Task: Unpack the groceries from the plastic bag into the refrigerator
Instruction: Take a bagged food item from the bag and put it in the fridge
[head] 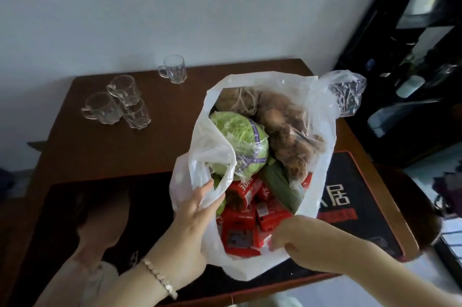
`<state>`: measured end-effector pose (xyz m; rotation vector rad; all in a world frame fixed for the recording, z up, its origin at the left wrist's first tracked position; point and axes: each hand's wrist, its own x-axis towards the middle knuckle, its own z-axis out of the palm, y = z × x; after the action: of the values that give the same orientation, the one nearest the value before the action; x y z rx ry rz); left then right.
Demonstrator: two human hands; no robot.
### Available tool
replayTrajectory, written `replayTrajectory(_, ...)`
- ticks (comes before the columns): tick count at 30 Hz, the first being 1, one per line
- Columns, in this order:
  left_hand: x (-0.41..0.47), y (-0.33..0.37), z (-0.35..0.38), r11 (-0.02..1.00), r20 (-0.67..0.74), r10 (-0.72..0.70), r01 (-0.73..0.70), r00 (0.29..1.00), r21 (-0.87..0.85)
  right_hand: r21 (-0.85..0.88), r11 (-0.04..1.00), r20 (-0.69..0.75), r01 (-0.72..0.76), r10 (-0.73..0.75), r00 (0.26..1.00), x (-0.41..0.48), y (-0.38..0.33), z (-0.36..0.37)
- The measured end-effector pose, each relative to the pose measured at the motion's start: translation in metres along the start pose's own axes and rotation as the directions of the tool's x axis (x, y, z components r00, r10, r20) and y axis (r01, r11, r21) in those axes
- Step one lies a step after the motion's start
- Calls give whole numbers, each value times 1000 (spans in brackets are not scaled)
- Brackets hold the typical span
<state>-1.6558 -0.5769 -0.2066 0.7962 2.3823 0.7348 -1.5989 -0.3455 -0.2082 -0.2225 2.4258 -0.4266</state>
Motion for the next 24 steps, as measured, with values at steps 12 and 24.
replayTrajectory(12,-5,-11,-5,998,117,54,-51,992,-25,-15,998,138,-65,66,988,76,-26,16)
replayTrajectory(24,-6,-15,-1,998,43,-16,19,999,-60,98,992,40,-81,78,996,82,3,21)
